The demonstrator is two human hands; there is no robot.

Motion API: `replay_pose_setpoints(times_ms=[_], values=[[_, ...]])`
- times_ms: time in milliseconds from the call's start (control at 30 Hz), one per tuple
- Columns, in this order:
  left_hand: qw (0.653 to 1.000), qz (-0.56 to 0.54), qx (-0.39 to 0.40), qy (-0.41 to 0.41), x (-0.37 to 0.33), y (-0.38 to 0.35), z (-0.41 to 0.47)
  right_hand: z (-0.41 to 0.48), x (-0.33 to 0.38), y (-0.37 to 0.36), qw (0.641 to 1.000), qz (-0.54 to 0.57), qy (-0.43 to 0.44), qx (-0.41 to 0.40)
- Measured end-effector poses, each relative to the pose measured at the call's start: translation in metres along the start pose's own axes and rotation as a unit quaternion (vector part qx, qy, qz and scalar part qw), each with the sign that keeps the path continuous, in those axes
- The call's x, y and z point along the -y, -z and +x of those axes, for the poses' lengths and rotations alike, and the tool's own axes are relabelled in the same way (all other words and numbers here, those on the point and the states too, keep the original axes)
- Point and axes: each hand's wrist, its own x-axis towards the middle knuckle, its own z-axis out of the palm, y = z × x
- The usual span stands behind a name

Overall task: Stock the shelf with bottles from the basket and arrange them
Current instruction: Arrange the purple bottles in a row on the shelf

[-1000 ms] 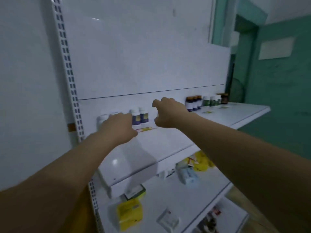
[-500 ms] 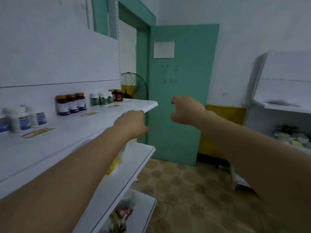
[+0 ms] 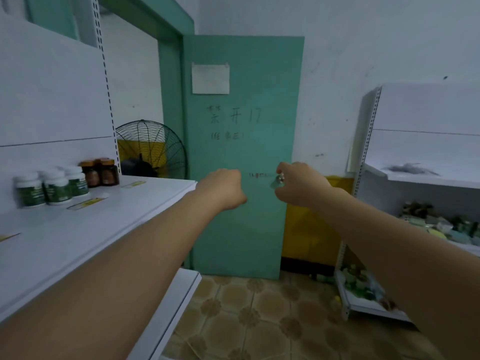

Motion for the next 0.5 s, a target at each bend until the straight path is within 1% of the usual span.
replay_pose_setpoints(times_ms=[133,233,367,433,500], values=[[1.000,0.006,-0.009,0.004,0.019,-0.007,0.066,0.068,-0.007,-0.017,1.000,0.001,-0.001,0.003],[1.000,0.017,-0.007,0.017,0.044,-0.021,0.105,0.122,0.003,-0.039,1.000,0.012,0.014,0.011],[0.997,0.023,-0.020,0.070,0.094,-0.035,0.141,0.198,0.041,-0.075,0.995,0.037,0.089,0.013],[0.993,0.032,-0.031,0.111,0.122,-0.037,0.147,0.229,0.069,-0.091,0.989,0.058,0.136,0.013],[0.984,0.041,-0.037,0.171,0.152,-0.032,0.147,0.254,0.104,-0.103,0.977,0.082,0.196,0.016]])
